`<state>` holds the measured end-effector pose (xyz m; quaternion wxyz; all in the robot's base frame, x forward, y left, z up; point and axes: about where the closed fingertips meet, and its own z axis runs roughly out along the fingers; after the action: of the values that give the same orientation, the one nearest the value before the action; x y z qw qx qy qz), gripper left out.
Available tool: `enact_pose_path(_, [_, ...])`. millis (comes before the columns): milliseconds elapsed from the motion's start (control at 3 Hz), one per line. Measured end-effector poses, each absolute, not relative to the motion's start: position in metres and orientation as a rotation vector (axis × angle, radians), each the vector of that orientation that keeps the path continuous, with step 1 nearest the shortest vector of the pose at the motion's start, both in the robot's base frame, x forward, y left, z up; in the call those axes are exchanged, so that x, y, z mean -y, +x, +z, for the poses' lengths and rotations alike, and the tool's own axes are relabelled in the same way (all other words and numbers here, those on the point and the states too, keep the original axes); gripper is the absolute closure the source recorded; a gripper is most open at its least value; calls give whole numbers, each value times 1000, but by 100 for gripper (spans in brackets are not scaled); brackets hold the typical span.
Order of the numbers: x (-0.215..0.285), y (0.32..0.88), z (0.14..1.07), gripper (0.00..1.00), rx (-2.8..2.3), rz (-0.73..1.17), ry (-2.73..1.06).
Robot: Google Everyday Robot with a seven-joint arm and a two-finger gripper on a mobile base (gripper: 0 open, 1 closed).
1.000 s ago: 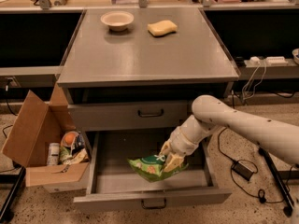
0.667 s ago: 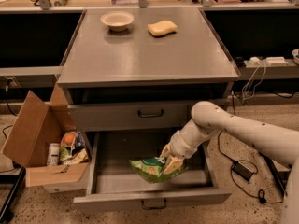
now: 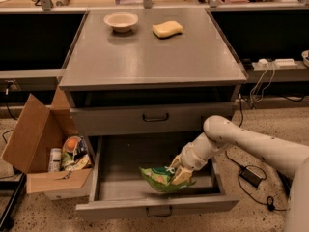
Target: Place green rice chip bag into middle drawer
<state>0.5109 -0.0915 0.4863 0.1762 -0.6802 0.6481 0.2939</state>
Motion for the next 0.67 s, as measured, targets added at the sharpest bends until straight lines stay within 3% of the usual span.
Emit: enact_pose_path(667, [110, 520, 462, 14, -1856, 828, -1830])
